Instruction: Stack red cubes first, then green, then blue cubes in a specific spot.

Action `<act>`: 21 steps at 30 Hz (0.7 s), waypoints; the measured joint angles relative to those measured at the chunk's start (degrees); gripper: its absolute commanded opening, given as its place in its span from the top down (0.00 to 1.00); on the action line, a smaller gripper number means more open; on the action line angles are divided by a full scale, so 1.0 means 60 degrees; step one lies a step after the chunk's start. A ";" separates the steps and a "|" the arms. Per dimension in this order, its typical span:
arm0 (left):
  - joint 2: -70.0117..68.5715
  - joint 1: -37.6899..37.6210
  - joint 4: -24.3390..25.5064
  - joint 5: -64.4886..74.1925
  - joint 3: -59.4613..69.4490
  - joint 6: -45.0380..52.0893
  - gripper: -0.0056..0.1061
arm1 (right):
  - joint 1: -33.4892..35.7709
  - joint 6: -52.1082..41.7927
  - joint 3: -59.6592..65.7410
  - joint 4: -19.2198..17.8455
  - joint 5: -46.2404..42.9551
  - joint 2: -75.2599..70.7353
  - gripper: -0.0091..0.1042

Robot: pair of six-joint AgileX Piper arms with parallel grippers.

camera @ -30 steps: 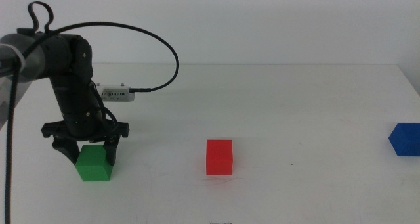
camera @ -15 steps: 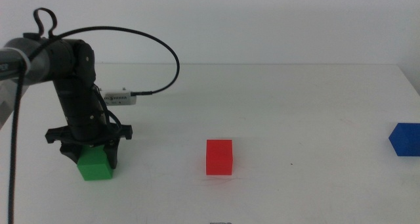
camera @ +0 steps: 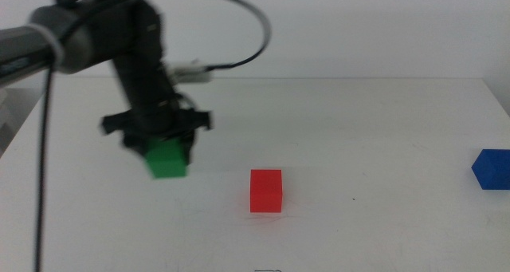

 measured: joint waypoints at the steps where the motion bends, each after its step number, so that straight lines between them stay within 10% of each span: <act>1: 0.0065 -0.0281 0.0078 0.0000 -0.0295 -0.0182 0.66 | 0.0000 0.0000 0.0000 0.0000 0.0000 0.0000 0.26; 21: 0.1885 -0.2828 -0.0430 0.0086 -0.2786 -0.1572 0.66 | 0.0000 0.0000 0.0000 0.0000 0.0000 0.0000 0.26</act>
